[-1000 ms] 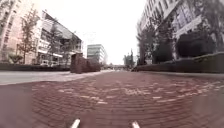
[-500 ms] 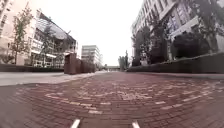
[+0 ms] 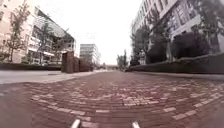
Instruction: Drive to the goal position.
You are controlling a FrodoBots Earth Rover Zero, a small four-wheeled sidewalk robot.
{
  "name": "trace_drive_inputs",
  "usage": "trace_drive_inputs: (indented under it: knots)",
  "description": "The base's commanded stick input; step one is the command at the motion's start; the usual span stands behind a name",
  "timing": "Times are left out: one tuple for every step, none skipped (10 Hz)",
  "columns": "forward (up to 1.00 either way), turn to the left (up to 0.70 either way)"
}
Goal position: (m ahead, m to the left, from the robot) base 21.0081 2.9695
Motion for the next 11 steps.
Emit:
trace_drive_inputs:
  knots:
    - [0.70,0.00]
    - [0.70,0.00]
    - [0.70,0.00]
    - [0.70,0.00]
    - [0.70,0.00]
    - [0.70,0.00]
    - [0.70,0.00]
    - [0.70,0.00]
    - [0.70,0.00]
    - [0.70,0.00]
    - [0.70,0.00]
